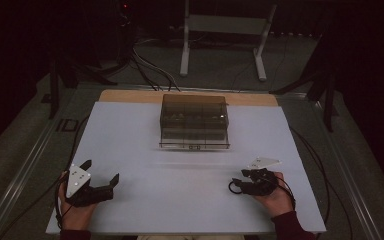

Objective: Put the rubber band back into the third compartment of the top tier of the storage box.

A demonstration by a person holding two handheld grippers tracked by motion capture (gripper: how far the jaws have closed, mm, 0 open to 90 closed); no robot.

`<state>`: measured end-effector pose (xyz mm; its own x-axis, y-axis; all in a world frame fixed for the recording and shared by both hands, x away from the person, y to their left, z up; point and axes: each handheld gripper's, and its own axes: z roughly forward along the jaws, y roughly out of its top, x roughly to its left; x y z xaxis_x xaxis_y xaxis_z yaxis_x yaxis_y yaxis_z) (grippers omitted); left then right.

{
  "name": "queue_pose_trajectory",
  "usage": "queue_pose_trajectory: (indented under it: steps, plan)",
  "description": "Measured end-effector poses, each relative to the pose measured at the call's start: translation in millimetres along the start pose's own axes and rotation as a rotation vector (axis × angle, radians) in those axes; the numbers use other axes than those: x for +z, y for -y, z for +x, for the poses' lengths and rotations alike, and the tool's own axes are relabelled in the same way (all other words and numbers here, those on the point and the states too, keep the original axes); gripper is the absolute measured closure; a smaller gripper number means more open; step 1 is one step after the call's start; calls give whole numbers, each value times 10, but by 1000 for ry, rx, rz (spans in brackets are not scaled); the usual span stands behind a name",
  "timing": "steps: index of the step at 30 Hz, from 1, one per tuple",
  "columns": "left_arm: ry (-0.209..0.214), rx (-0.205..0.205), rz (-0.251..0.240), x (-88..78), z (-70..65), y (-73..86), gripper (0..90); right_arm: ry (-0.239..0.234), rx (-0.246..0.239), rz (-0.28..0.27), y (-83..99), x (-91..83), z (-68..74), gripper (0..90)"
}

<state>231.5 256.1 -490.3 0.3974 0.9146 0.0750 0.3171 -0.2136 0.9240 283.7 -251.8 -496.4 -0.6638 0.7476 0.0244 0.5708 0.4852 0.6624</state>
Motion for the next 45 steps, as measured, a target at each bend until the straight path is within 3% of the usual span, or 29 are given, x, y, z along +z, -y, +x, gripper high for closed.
queue_pose_trajectory:
  steps: [8,15,20,45]
  plan:
    - [4,1,4,7,-1,3,5,-15,-32,59,32,77,7,675]
    - [5,2,5,12,-5,4,5,1,-34,102,42,148,13,753]
    - [5,4,7,15,-8,4,5,16,-30,102,46,144,9,870]
    - [2,9,7,13,-13,2,6,42,-23,45,-22,-54,20,885]
